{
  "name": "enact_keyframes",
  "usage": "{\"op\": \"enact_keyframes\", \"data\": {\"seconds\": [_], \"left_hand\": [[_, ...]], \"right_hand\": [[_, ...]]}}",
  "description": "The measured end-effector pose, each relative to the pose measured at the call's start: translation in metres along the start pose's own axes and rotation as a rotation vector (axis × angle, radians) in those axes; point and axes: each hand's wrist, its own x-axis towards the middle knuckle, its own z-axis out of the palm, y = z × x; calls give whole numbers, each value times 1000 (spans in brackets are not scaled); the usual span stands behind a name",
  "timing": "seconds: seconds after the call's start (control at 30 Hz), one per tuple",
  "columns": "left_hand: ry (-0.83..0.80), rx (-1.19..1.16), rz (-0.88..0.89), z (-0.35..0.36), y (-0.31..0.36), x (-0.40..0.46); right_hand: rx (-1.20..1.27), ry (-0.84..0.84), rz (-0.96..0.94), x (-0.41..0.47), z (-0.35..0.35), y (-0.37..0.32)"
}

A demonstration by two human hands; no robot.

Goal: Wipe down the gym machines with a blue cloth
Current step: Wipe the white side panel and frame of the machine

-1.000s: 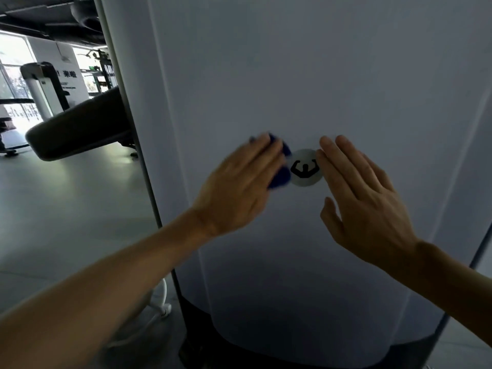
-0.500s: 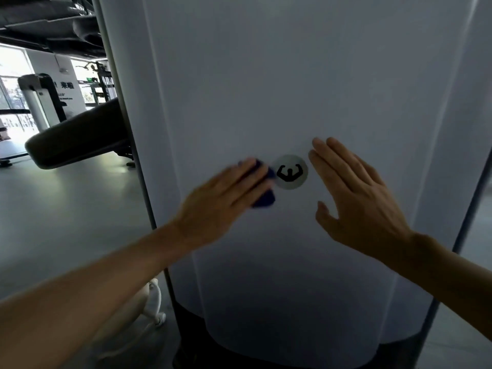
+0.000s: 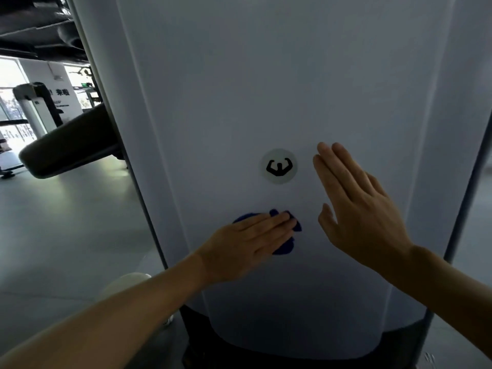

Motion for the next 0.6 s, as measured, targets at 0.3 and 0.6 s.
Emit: {"op": "enact_keyframes", "data": {"seconds": [0.3, 0.6], "left_hand": [[418, 18, -520, -81, -112, 95], [86, -56, -20, -16, -7, 42]], "right_hand": [[10, -28, 47, 13, -25, 22], [5, -40, 106, -9, -11, 14]]}}
